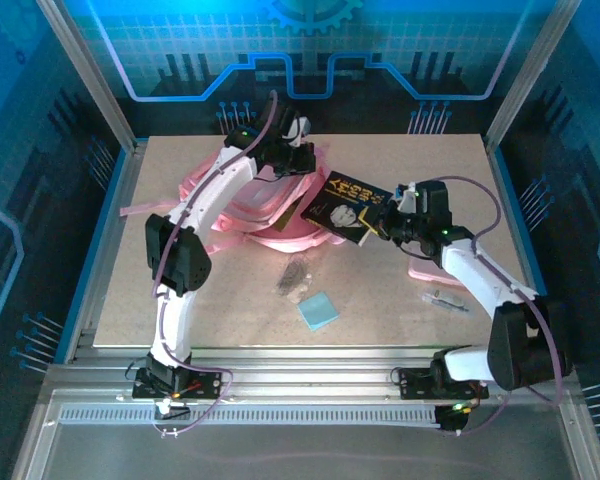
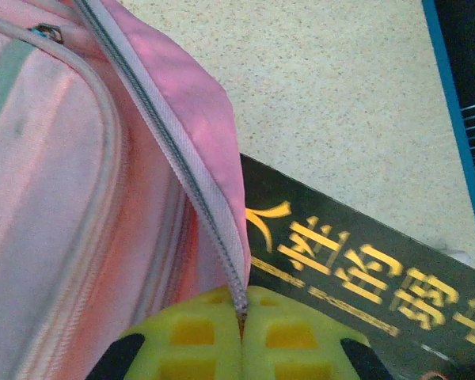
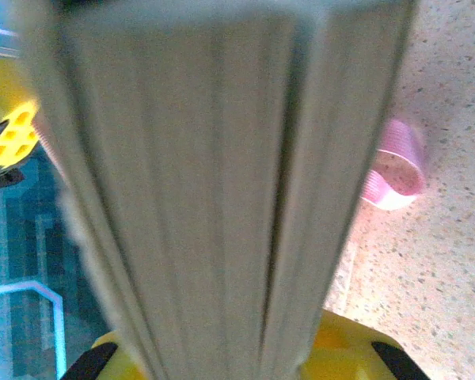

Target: Pack the student bag

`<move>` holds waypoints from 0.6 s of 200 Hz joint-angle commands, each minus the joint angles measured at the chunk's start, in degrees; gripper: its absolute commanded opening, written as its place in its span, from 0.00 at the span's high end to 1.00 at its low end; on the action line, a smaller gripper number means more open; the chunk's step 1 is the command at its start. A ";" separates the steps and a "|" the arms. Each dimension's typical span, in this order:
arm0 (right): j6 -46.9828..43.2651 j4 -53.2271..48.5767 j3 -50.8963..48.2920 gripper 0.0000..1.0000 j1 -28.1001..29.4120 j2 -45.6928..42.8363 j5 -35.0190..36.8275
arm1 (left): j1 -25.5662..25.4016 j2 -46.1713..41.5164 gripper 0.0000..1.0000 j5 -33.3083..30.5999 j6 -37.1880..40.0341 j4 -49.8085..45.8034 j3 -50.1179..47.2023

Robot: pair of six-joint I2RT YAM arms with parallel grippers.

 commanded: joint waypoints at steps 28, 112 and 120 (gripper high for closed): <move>8.36 20.57 7.49 1.00 7.15 11.68 -1.49 | -0.26 -2.54 1.00 8.28 -0.29 0.14 5.45; 13.36 28.81 31.64 1.00 17.66 43.95 -2.23 | 1.72 -3.20 1.00 11.87 -6.00 7.00 7.86; 12.90 26.33 33.88 0.98 18.16 45.97 -1.90 | 1.66 -2.99 1.00 11.62 -6.20 7.43 7.71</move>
